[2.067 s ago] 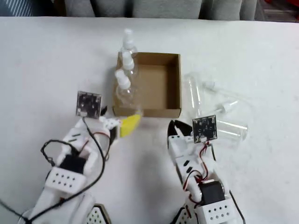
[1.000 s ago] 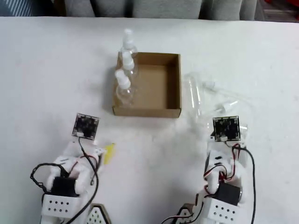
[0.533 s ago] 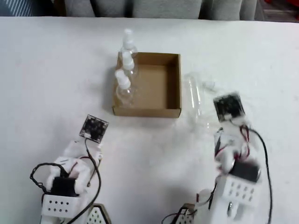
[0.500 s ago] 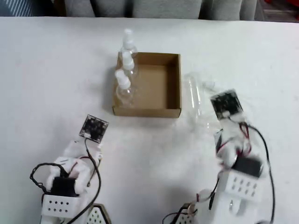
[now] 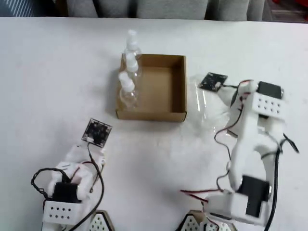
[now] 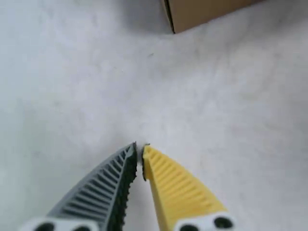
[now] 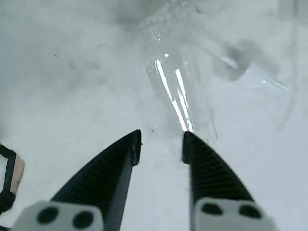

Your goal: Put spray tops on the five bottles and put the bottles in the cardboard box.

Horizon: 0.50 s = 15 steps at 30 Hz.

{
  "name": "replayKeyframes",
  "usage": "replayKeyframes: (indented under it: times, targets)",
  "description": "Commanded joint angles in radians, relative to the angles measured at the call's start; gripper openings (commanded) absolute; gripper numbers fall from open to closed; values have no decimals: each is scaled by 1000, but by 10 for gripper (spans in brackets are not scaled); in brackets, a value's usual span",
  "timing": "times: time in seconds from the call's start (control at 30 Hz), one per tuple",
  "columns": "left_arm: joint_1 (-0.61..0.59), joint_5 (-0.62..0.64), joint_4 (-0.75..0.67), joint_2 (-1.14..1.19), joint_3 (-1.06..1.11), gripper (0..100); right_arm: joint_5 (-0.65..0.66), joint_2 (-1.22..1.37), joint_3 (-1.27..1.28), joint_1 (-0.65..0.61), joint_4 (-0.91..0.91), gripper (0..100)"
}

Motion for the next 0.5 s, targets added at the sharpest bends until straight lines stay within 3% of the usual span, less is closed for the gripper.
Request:
replayKeyframes:
  times: [0.0, 0.13, 0.3, 0.47]
  targets:
    - [-5, -9, 9, -13, -5, 23, 11, 70, -74, -39, -12, 264]
    - [-5, -9, 9, -13, -5, 23, 18, 151, -57, -50, -58, 294]
    - [-5, -9, 9, -13, -5, 23, 118, 283, -38, -41, -101, 291]
    - [-5, -9, 9, -13, -5, 23, 68, 394, -40, -41, -162, 284]
